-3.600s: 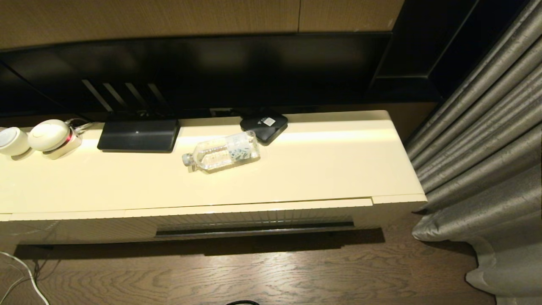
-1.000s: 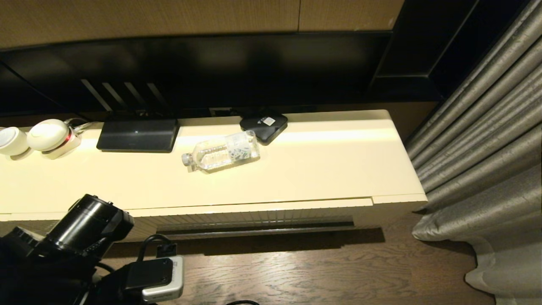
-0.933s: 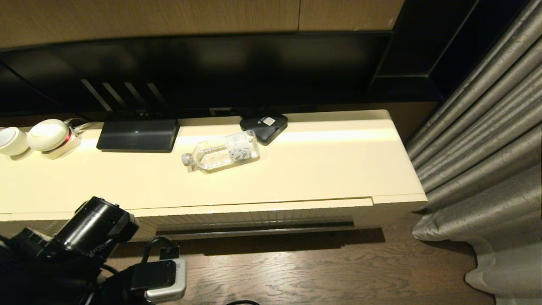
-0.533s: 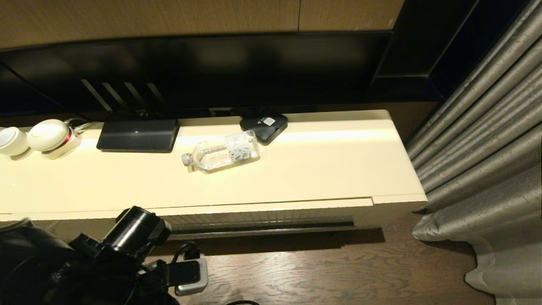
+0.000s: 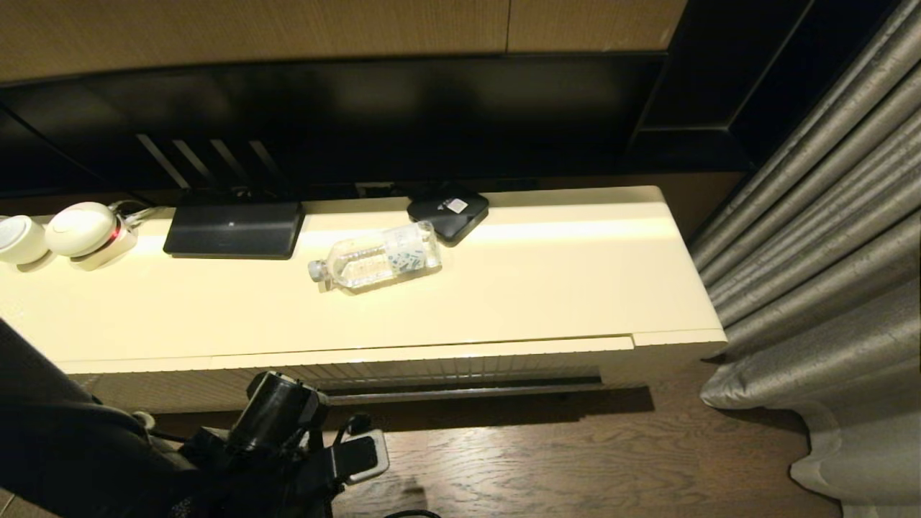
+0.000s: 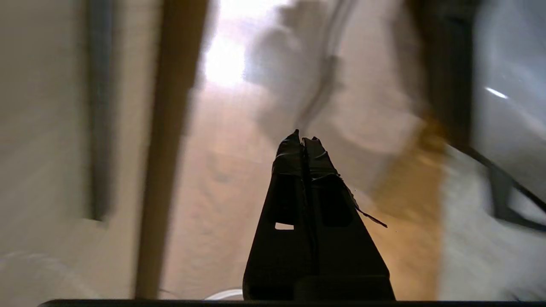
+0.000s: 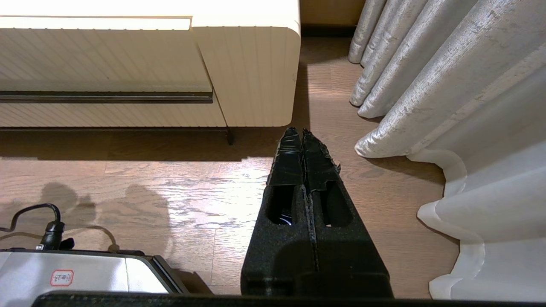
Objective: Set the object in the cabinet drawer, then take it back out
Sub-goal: Open the drawer
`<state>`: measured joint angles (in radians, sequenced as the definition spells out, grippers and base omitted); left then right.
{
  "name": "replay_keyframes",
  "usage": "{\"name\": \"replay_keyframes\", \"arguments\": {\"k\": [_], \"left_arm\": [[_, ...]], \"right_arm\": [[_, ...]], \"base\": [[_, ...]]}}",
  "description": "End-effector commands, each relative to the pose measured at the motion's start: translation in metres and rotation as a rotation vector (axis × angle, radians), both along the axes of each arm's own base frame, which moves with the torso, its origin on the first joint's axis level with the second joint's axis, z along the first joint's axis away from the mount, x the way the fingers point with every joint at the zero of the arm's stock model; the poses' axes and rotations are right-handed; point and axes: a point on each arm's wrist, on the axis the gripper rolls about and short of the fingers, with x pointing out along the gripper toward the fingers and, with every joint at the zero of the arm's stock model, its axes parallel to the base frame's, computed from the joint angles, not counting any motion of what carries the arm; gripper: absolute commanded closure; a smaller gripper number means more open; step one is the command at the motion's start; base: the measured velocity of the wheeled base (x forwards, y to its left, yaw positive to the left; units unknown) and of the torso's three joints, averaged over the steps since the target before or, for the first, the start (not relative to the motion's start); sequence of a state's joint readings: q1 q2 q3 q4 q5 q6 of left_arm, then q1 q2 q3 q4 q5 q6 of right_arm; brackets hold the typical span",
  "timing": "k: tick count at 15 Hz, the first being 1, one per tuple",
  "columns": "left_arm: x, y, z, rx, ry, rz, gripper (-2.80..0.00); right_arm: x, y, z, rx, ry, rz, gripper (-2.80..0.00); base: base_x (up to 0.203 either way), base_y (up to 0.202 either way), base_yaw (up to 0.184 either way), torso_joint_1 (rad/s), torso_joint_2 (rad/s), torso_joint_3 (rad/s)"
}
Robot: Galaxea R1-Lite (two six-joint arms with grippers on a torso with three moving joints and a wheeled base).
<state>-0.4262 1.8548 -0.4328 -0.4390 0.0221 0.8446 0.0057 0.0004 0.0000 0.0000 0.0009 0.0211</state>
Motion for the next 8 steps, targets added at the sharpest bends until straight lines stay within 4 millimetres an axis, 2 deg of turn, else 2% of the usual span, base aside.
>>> {"name": "replay_keyframes", "arguments": {"k": [1,5,8], "left_arm": [[0.003,-0.003,-0.014,0.023,-0.022,-0.018,0.0],[0.005,-0.012,-0.019,0.088,-0.06,-0.025,0.0],[0.013,-0.022,-0.033,0.099,-0.146,-0.027,0.0]], "right_arm": [[0.0,0.0,0.0,0.0,0.003,0.001,0.0],[0.0,0.0,0.0,0.0,0.002,0.0,0.0],[0.0,0.0,0.0,0.0,0.001,0.001,0.0]], "base": [[0.0,0.0,0.0,0.0,0.0,0.0],[0.0,0.0,0.0,0.0,0.0,0.0],[0.0,0.0,0.0,0.0,0.0,0.0]]}}
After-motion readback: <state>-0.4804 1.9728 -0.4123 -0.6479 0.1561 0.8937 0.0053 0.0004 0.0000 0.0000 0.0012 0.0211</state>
